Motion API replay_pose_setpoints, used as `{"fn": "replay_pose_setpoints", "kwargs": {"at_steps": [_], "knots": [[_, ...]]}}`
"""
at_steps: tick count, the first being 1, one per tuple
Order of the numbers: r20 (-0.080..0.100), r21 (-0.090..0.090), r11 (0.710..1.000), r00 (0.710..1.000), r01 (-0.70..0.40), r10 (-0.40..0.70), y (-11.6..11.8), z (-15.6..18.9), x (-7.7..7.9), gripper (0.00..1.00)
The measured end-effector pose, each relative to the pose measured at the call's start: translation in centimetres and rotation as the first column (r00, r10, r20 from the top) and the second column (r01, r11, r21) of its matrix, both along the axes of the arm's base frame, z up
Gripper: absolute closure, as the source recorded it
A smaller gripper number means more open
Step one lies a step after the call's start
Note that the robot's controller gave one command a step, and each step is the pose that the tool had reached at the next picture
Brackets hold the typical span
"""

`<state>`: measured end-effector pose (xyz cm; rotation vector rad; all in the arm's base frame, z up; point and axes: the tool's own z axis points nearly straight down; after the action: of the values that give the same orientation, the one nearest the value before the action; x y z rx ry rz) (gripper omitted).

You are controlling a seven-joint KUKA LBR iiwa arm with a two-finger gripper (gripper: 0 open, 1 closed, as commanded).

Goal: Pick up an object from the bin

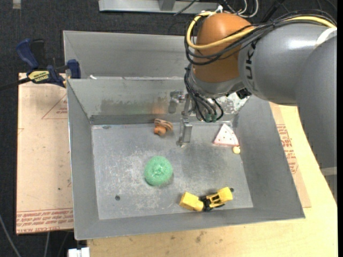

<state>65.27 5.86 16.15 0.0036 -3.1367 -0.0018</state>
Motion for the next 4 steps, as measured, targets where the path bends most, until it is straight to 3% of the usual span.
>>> {"fn": "replay_pose_setpoints", "kwargs": {"at_steps": [1,2,3,4], "knots": [[0.007,0.0,1.0,1.0,0.001,-0.001,0.0,0.5,0.1,0.0],[0.012,0.0,1.0,1.0,-0.004,0.004,-1.4,-4.7,-2.6,0.0],[0.006,0.0,1.0,1.0,-0.008,0.008,-1.8,-6.1,-3.2,0.0],[-0.006,0.0,0.998,0.997,-0.071,0.071,-1.9,-4.0,-2.8,0.0]]}}
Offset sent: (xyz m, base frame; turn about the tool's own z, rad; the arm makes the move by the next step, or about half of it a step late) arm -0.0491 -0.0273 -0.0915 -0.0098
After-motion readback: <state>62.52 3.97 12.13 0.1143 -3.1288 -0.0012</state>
